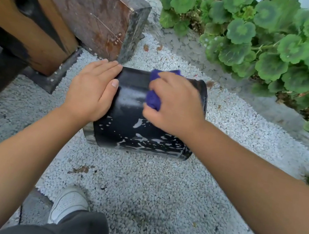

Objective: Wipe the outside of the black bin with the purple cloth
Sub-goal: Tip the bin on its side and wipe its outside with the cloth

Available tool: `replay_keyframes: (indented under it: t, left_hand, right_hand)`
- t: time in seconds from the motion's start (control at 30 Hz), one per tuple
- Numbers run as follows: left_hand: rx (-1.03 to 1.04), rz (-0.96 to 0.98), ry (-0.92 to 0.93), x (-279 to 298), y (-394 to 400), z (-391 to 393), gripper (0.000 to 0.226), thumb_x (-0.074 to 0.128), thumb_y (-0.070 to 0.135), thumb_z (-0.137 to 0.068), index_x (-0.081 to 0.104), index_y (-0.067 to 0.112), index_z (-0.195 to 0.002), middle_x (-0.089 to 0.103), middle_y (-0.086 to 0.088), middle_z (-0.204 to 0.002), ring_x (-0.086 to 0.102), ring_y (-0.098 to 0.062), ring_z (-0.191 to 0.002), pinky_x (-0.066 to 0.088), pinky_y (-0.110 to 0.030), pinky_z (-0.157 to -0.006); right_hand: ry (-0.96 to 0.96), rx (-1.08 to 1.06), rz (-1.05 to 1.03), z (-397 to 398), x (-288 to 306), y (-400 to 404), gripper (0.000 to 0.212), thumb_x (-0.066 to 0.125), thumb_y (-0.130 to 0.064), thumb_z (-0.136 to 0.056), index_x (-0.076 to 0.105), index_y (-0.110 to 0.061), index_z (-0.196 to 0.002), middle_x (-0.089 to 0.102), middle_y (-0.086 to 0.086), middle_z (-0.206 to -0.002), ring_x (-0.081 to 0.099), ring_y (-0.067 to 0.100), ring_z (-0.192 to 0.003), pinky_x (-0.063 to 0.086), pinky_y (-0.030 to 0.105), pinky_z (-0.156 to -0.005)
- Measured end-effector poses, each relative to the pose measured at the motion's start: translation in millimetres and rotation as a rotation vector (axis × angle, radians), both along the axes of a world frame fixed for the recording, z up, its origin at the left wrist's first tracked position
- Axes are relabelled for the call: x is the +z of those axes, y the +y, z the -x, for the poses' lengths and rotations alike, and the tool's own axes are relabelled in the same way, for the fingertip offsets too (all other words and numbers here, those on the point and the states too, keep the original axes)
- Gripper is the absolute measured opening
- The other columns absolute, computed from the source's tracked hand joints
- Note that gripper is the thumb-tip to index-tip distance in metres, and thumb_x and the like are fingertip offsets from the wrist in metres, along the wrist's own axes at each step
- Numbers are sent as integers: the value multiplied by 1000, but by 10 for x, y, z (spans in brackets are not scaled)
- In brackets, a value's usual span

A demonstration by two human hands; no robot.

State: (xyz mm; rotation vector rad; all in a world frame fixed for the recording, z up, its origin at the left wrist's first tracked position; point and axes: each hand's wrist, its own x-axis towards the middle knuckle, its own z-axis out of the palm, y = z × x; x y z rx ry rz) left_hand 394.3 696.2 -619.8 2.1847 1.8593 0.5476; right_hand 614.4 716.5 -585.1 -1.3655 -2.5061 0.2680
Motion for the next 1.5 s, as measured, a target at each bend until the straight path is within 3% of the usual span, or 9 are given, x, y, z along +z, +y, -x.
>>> replay_keyframes:
  t: [0.2,0.37,0.6,0.73,0.97,1.1,1.27,1.37,1.5]
  left_hand:
    - [-52,-100,-26,-32,32,0,38,40,10,-95,61,-6,-122,62,-24,-126,55,-35,-121,29,-34,-111]
    - [-32,-21,11,-35,83,24,48,33,24,-97,57,-2,-130,57,-22,-134,50,-38,-127,30,-40,-114]
    - [-5,35,48,-54,183,35,53,30,30,-97,54,4,-135,55,-17,-139,45,-35,-132,29,-41,-115]
    - [13,30,66,-70,193,20,54,29,33,-97,54,4,-135,55,-17,-138,46,-35,-131,30,-41,-114]
    - [13,8,69,-89,193,19,54,28,35,-98,55,4,-134,57,-18,-137,47,-36,-130,31,-41,-113]
    - [17,1,62,-93,191,13,54,29,35,-98,56,4,-133,57,-17,-136,48,-35,-130,31,-40,-113]
    - [1,19,72,-82,207,11,54,29,36,-98,55,4,-134,56,-17,-137,47,-36,-130,32,-43,-113]
    - [-10,8,127,-63,203,6,54,29,38,-98,56,9,-133,58,-12,-137,49,-34,-129,36,-47,-107]
    - [21,-9,186,-58,235,2,50,30,40,-98,58,15,-131,60,-5,-135,53,-30,-123,38,-45,-98]
  right_hand:
    - [27,181,13,563,-102,-89,36,59,-35,-75,69,-13,-102,66,8,-99,60,30,-94,44,44,-85]
    - [-38,273,24,155,-69,66,41,71,-29,-67,67,-10,-103,66,11,-105,62,34,-95,48,45,-89]
    - [-41,7,143,-837,71,334,31,65,-29,-72,63,-18,-101,65,2,-98,58,25,-93,45,33,-86]
    - [2,-84,177,-1086,159,275,31,67,-27,-69,65,-15,-98,66,6,-91,61,29,-85,52,39,-76]
    - [-374,192,596,-1354,294,-283,28,64,-33,-63,60,-38,-90,60,-18,-81,58,10,-71,50,29,-63]
    - [71,-56,833,-1361,446,-192,54,77,-18,-67,50,-54,-99,68,-14,-84,64,3,-62,50,20,-52]
    - [507,-266,780,-1140,567,188,35,73,-26,-64,53,-31,-93,71,-2,-89,66,21,-56,55,37,-44]
    - [526,-339,516,-875,374,365,34,74,-28,-74,55,-26,-101,65,-14,-89,65,10,-76,55,30,-67]
    - [174,-284,229,-536,26,442,41,59,-37,-90,54,-22,-128,54,0,-132,44,26,-127,33,35,-107]
